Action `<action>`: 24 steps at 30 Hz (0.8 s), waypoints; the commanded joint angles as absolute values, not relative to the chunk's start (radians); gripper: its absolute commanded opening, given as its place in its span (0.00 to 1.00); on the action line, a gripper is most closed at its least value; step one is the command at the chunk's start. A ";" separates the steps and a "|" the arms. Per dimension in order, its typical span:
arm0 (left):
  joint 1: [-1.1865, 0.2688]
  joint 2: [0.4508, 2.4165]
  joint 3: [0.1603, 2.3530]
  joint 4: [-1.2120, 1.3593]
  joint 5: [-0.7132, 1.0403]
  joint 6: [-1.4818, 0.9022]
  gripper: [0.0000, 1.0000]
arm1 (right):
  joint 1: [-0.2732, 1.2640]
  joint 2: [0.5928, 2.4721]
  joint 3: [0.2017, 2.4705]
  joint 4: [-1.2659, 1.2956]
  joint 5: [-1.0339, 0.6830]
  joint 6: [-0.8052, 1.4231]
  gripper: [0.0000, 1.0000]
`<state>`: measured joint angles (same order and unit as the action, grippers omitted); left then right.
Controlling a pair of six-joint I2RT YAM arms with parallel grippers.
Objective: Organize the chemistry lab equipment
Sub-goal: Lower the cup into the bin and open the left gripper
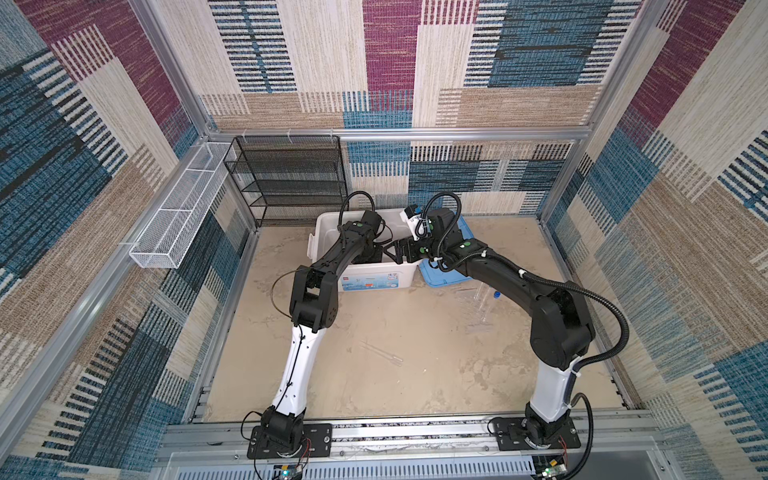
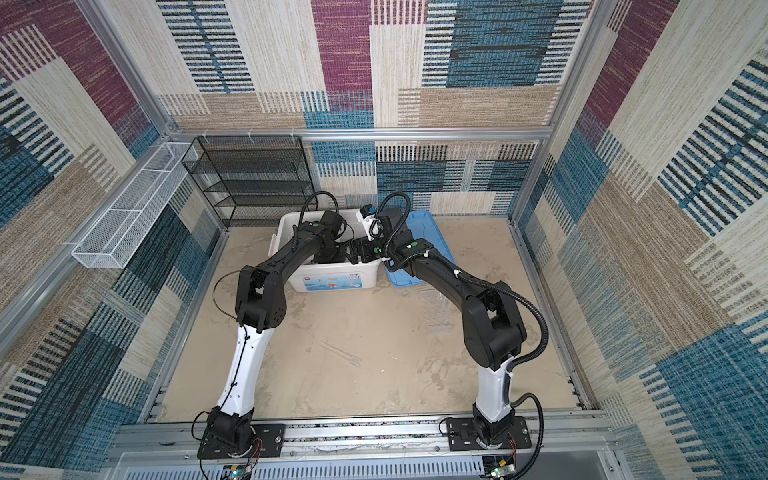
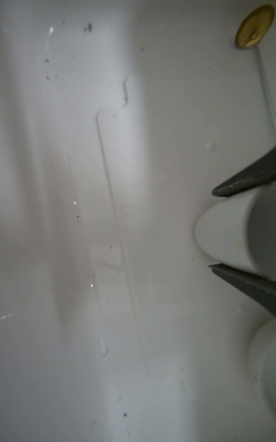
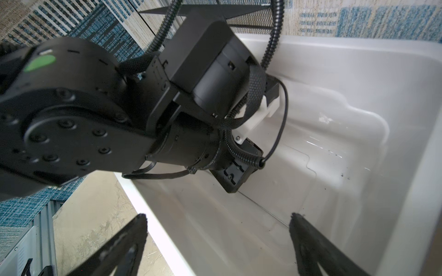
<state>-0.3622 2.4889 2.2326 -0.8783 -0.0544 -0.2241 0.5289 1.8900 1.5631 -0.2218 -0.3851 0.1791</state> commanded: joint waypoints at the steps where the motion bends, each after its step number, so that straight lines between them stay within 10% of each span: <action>1: -0.363 2.480 2.206 -0.865 -0.074 -0.270 0.46 | 0.531 1.888 1.565 -0.182 -0.386 0.179 0.94; 24: -0.364 2.474 2.186 -0.859 -0.084 -0.265 0.58 | 0.531 1.898 1.579 -0.193 -0.391 0.185 0.94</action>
<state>-0.3645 2.4802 2.1880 -0.8341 -0.0723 -0.2337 0.5289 1.8942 1.5658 -0.2150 -0.3855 0.1799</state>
